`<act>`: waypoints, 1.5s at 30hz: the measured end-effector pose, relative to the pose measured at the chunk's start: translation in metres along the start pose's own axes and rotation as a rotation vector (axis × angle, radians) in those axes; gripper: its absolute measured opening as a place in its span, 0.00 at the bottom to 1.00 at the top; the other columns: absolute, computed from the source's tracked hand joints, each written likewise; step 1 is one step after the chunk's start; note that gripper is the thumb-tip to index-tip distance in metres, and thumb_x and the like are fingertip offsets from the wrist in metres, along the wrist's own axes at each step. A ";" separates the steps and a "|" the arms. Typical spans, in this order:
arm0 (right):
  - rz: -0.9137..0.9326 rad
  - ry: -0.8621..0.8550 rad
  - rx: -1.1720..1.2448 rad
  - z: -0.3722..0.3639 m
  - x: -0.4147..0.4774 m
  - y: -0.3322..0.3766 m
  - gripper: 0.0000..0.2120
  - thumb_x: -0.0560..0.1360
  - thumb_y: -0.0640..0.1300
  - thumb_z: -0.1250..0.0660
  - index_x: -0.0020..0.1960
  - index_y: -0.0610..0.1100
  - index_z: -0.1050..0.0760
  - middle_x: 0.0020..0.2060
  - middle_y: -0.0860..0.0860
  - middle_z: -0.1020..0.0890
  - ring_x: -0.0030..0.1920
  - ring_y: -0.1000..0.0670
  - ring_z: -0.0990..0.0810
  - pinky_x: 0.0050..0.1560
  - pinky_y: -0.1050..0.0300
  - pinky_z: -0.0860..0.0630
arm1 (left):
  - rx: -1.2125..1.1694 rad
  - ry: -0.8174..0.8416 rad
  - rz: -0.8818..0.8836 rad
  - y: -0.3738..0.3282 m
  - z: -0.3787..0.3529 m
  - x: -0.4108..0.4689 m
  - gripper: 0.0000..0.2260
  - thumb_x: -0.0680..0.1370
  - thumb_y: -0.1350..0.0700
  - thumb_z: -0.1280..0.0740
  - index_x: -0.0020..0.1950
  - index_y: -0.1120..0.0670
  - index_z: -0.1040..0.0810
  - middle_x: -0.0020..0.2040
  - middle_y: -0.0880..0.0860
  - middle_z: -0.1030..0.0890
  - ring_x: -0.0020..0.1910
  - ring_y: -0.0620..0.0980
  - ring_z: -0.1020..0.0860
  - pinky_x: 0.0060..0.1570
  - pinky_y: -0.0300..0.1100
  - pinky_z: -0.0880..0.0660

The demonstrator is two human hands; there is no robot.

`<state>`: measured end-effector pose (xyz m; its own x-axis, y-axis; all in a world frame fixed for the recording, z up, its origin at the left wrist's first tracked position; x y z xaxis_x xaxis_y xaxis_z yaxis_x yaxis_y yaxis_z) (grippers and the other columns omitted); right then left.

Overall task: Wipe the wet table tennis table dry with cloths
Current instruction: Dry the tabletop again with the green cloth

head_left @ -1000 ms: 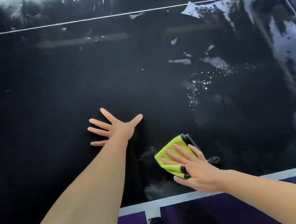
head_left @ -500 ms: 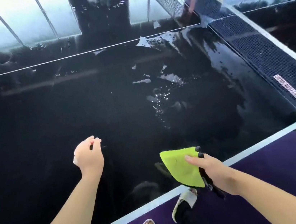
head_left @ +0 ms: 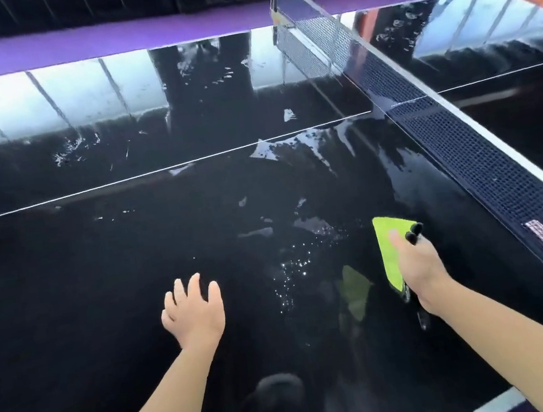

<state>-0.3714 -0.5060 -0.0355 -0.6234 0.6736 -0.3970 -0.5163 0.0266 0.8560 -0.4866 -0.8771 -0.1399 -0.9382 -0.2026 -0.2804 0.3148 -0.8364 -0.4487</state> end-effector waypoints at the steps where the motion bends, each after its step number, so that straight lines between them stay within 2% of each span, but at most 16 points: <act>1: 0.039 -0.017 -0.022 -0.007 0.032 0.014 0.10 0.83 0.47 0.41 0.60 0.45 0.26 0.48 0.50 0.21 0.51 0.47 0.24 0.57 0.50 0.27 | 0.006 -0.032 0.050 -0.001 -0.005 0.010 0.23 0.84 0.44 0.44 0.79 0.47 0.37 0.82 0.53 0.44 0.81 0.56 0.48 0.77 0.56 0.50; 3: 0.110 -0.065 -0.069 -0.022 0.100 0.033 0.13 0.83 0.46 0.42 0.67 0.50 0.28 0.55 0.53 0.22 0.54 0.50 0.25 0.62 0.51 0.28 | 0.058 -0.089 0.133 0.000 -0.019 0.025 0.28 0.83 0.43 0.44 0.82 0.48 0.45 0.83 0.53 0.49 0.81 0.57 0.53 0.77 0.57 0.53; 4: 0.153 -0.087 -0.149 -0.030 0.134 0.042 0.16 0.82 0.48 0.42 0.69 0.52 0.29 0.58 0.54 0.22 0.56 0.49 0.24 0.63 0.52 0.29 | 0.104 -0.105 0.170 0.001 -0.028 0.029 0.29 0.83 0.43 0.45 0.82 0.48 0.48 0.83 0.54 0.51 0.81 0.57 0.54 0.77 0.58 0.54; 5: 0.191 -0.121 -0.269 -0.038 0.168 0.048 0.18 0.81 0.51 0.41 0.70 0.53 0.30 0.61 0.53 0.22 0.58 0.46 0.23 0.65 0.49 0.29 | 0.148 -0.128 0.204 0.002 -0.035 0.031 0.29 0.83 0.42 0.47 0.83 0.47 0.49 0.83 0.53 0.52 0.81 0.57 0.55 0.77 0.58 0.54; 6: 0.244 -0.148 -0.408 -0.050 0.202 0.054 0.19 0.80 0.53 0.41 0.69 0.53 0.31 0.63 0.50 0.23 0.61 0.42 0.23 0.65 0.44 0.29 | 0.189 -0.157 0.230 0.003 -0.041 0.033 0.29 0.83 0.41 0.48 0.83 0.46 0.50 0.83 0.53 0.52 0.81 0.57 0.55 0.77 0.58 0.55; 8: 0.376 -0.145 -0.688 -0.088 0.257 0.069 0.19 0.80 0.50 0.41 0.70 0.45 0.32 0.67 0.44 0.27 0.68 0.38 0.28 0.65 0.39 0.31 | 0.238 -0.189 0.267 0.005 -0.051 0.037 0.29 0.82 0.41 0.52 0.83 0.45 0.50 0.83 0.52 0.51 0.81 0.55 0.55 0.77 0.58 0.55; 10: 0.433 -0.039 -0.879 -0.146 0.297 0.074 0.21 0.81 0.51 0.42 0.71 0.44 0.34 0.70 0.44 0.30 0.72 0.40 0.33 0.68 0.40 0.36 | 0.259 -0.250 0.280 0.007 -0.053 0.038 0.29 0.80 0.40 0.53 0.82 0.44 0.45 0.83 0.53 0.46 0.81 0.56 0.51 0.76 0.58 0.53; 12: 0.410 0.069 -1.074 -0.208 0.322 0.069 0.27 0.82 0.57 0.48 0.79 0.51 0.45 0.79 0.49 0.43 0.79 0.47 0.47 0.74 0.38 0.48 | 0.246 -0.309 0.270 0.007 -0.051 0.039 0.31 0.78 0.40 0.51 0.80 0.46 0.39 0.81 0.54 0.41 0.80 0.58 0.45 0.75 0.60 0.49; 14: 0.454 0.106 -1.177 -0.261 0.335 0.082 0.30 0.82 0.60 0.53 0.81 0.54 0.54 0.81 0.54 0.54 0.80 0.51 0.57 0.76 0.37 0.56 | 0.256 -0.341 0.257 0.005 -0.050 0.043 0.31 0.77 0.40 0.50 0.79 0.47 0.37 0.81 0.55 0.39 0.79 0.58 0.43 0.74 0.61 0.47; 18: 0.733 0.399 -1.172 -0.354 0.307 0.115 0.29 0.82 0.60 0.49 0.81 0.53 0.50 0.81 0.54 0.51 0.80 0.52 0.57 0.77 0.41 0.57 | 0.266 -0.343 0.259 0.007 -0.050 0.043 0.31 0.76 0.41 0.48 0.79 0.48 0.36 0.80 0.55 0.38 0.79 0.59 0.42 0.74 0.61 0.46; 21: 0.897 0.603 -1.196 -0.385 0.264 0.104 0.28 0.82 0.60 0.50 0.80 0.57 0.50 0.81 0.57 0.54 0.80 0.54 0.60 0.78 0.43 0.61 | 0.259 -0.354 0.255 0.004 -0.049 0.044 0.31 0.76 0.42 0.48 0.78 0.49 0.35 0.80 0.55 0.37 0.79 0.59 0.41 0.74 0.62 0.45; 26: 0.959 0.797 -1.188 -0.368 0.210 0.072 0.27 0.83 0.60 0.50 0.79 0.63 0.54 0.80 0.61 0.57 0.78 0.58 0.64 0.77 0.47 0.67 | 0.269 -0.267 0.252 0.002 -0.051 0.044 0.31 0.77 0.42 0.49 0.80 0.48 0.39 0.81 0.55 0.41 0.80 0.58 0.46 0.75 0.62 0.47; 32: 0.897 0.873 -1.158 -0.299 0.125 0.008 0.27 0.83 0.59 0.49 0.79 0.65 0.55 0.79 0.63 0.59 0.77 0.60 0.68 0.77 0.45 0.67 | 0.217 -0.200 0.245 0.004 -0.049 0.040 0.31 0.79 0.41 0.53 0.82 0.46 0.46 0.82 0.55 0.47 0.81 0.58 0.52 0.77 0.62 0.52; 36: 0.887 0.894 -1.211 -0.241 0.040 -0.048 0.28 0.83 0.59 0.48 0.79 0.64 0.57 0.79 0.63 0.62 0.76 0.60 0.71 0.76 0.48 0.71 | 0.180 -0.137 0.228 0.006 -0.053 0.041 0.30 0.81 0.42 0.54 0.83 0.47 0.53 0.83 0.55 0.54 0.81 0.59 0.57 0.77 0.63 0.56; 42: 0.680 0.962 -1.205 -0.154 -0.094 -0.136 0.29 0.83 0.59 0.48 0.78 0.67 0.61 0.77 0.66 0.65 0.76 0.59 0.71 0.75 0.49 0.73 | 0.106 -0.087 0.169 0.004 -0.050 0.038 0.30 0.82 0.43 0.52 0.83 0.49 0.51 0.83 0.58 0.54 0.81 0.62 0.58 0.77 0.65 0.58; 45: 0.556 0.957 -1.214 -0.110 -0.151 -0.177 0.29 0.83 0.59 0.49 0.77 0.69 0.62 0.76 0.68 0.66 0.76 0.60 0.72 0.74 0.50 0.73 | 0.142 -0.005 0.108 0.006 -0.045 0.034 0.32 0.82 0.41 0.49 0.83 0.48 0.54 0.83 0.57 0.58 0.81 0.61 0.61 0.76 0.65 0.61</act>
<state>-0.2509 -0.6935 -0.1632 -0.7547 -0.2844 -0.5913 0.0387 -0.9189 0.3927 -0.5101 -0.8664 -0.1900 -0.9010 -0.2972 -0.3161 0.3904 -0.8732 -0.2916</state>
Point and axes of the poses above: each hand's wrist, its own x-axis towards the middle knuckle, its own z-axis out of the back of the hand, y = z × x, the point moved 7 cm from there along x, towards the middle knuckle
